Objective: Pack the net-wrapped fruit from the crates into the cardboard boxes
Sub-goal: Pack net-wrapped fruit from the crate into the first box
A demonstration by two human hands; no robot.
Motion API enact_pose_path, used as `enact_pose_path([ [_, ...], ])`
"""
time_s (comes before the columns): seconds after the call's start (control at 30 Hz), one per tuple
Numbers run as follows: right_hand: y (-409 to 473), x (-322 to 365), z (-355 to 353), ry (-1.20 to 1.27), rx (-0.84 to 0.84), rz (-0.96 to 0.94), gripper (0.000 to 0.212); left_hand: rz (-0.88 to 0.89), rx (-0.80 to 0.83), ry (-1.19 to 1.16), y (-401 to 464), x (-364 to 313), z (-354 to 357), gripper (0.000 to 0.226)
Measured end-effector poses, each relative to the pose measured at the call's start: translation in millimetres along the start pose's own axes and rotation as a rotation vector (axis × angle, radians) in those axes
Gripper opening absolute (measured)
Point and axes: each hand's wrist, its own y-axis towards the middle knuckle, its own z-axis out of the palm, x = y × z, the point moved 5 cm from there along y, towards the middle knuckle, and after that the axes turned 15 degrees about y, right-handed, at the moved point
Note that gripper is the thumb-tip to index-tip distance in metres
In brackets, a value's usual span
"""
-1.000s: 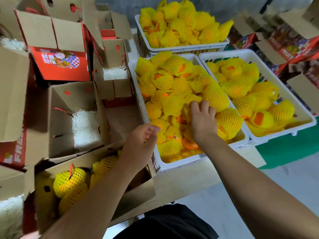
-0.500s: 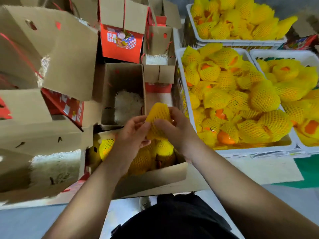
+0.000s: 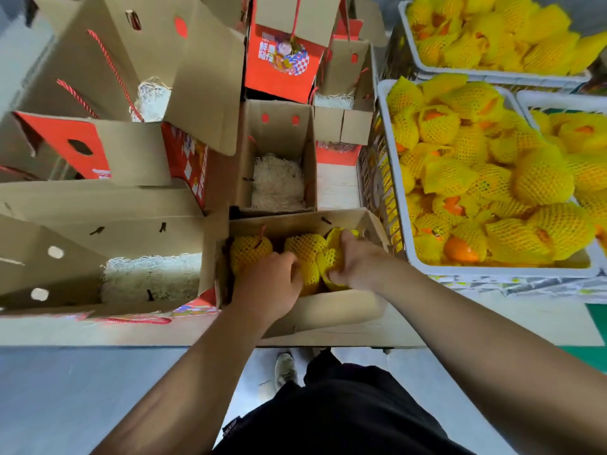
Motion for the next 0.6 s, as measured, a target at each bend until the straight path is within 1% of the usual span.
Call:
enact_pose_path([
  [0.07, 5.6, 3.6, 7.8, -0.064, 0.044, 0.061, 0.088, 0.004, 0.076, -0.001, -0.8, 0.5, 6.1, 0.019],
  [0.13, 10.3, 4.3, 13.0, -0.111, 0.073, 0.105, 0.094, 0.03, 0.105, -0.038, -0.1, 1.2, 7.6, 0.019],
  [0.2, 13.2, 3.9, 16.8, -0.139, 0.079, 0.141, 0.094, 0.068, 0.14, -0.078, 0.4, 0.9, 6.6, 0.019],
  [0.27, 15.6, 4.8, 20.7, -0.14, 0.061, 0.162, 0.089, 0.105, 0.179, -0.123, -0.4, 0.7, 5.4, 0.024],
  [0.33, 16.5, 6.8, 21.3, -0.165, 0.052, 0.164, 0.086, 0.103, 0.187, -0.173, -3.0, 2.6, 3.9, 0.033],
  [0.37, 16.6, 7.2, 20.1, -0.178, 0.054, 0.159, 0.089, 0.081, 0.173, -0.18, -4.6, 5.0, 3.8, 0.036],
  [0.43, 14.1, 7.2, 13.8, -0.209, 0.033, 0.14, 0.093, 0.018, 0.138, -0.12, -7.6, 10.0, 5.3, 0.039],
  [0.47, 12.5, 7.7, 10.2, -0.228, 0.013, 0.12, 0.086, 0.004, 0.127, -0.074, -8.0, 10.7, 6.3, 0.036],
  [0.53, 9.4, 8.8, 8.1, -0.25, 0.027, 0.083, 0.063, 0.03, 0.125, -0.027, -7.3, 7.3, 7.6, 0.031],
  [0.57, 8.1, 9.0, 9.2, -0.248, 0.046, 0.081, 0.055, 0.052, 0.128, -0.02, -6.7, 4.7, 7.2, 0.03],
  [0.6, 6.6, 9.5, 10.6, -0.237, 0.062, 0.089, 0.051, 0.072, 0.129, -0.01, -5.8, 2.3, 6.6, 0.031],
])
